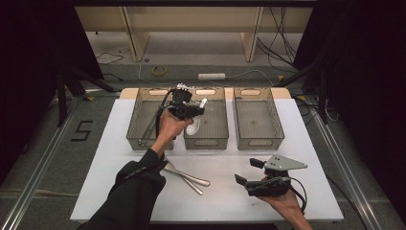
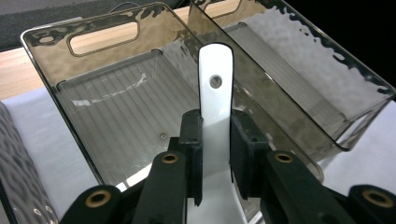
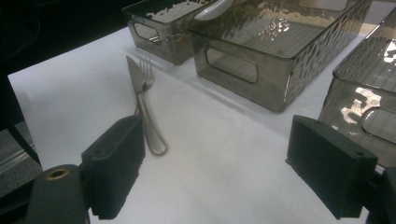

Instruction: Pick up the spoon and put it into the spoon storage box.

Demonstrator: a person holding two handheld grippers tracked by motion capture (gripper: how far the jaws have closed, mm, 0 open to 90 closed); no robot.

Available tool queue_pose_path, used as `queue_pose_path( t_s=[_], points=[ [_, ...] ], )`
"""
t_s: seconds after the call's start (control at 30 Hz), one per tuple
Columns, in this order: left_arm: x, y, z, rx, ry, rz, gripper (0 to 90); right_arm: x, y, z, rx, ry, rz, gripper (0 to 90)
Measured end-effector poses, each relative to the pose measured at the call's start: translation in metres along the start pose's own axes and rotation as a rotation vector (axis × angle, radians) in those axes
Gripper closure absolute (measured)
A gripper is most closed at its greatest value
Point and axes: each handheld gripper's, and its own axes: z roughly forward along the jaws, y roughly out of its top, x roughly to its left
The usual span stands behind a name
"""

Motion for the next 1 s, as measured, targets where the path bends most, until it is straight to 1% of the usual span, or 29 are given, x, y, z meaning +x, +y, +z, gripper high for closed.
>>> queue_pose_path(
  t_s=[0.23,0.37,0.4,0.43,0.5,0.63,0.67,0.7,0.83,0.93,1.0],
  points=[
    [0.006,0.001,0.01,0.012,0.021,-0.013,75.4,0.001,0.0,0.0,0.0,0.001,-0.001,20.1],
    [0.006,0.001,0.014,0.009,0.03,-0.014,75.4,0.001,0.0,0.0,0.004,-0.001,-0.004,20.1],
    [0.006,0.002,0.015,0.011,0.031,-0.019,75.3,0.001,0.0,0.0,0.001,0.001,-0.003,20.1],
    [0.007,0.001,0.016,0.016,0.031,-0.016,75.3,0.001,0.0,0.0,0.0,0.002,-0.001,20.1],
    [0.007,0.001,0.019,0.014,0.04,-0.02,75.3,0.001,0.0,0.0,0.006,0.0,-0.004,20.1],
    [0.009,-0.001,0.023,0.016,0.041,-0.035,75.3,0.001,0.0,0.0,0.005,0.0,-0.007,20.1],
    [0.009,-0.002,0.024,0.017,0.048,-0.03,75.3,0.001,0.0,0.0,0.007,-0.002,-0.008,20.1],
    [0.01,-0.003,0.024,0.014,0.052,-0.034,75.3,0.001,0.0,0.0,0.007,-0.001,-0.009,20.1],
    [0.011,-0.005,0.026,0.01,0.054,-0.045,75.3,0.001,0.0,0.0,0.006,0.0,-0.008,20.1],
    [0.011,-0.007,0.028,0.025,0.053,-0.03,75.2,0.001,0.0,0.0,0.005,-0.001,-0.009,20.1],
    [0.012,-0.007,0.03,0.025,0.057,-0.034,75.2,0.001,0.0,0.0,0.008,-0.001,-0.01,20.1]
  ],
)
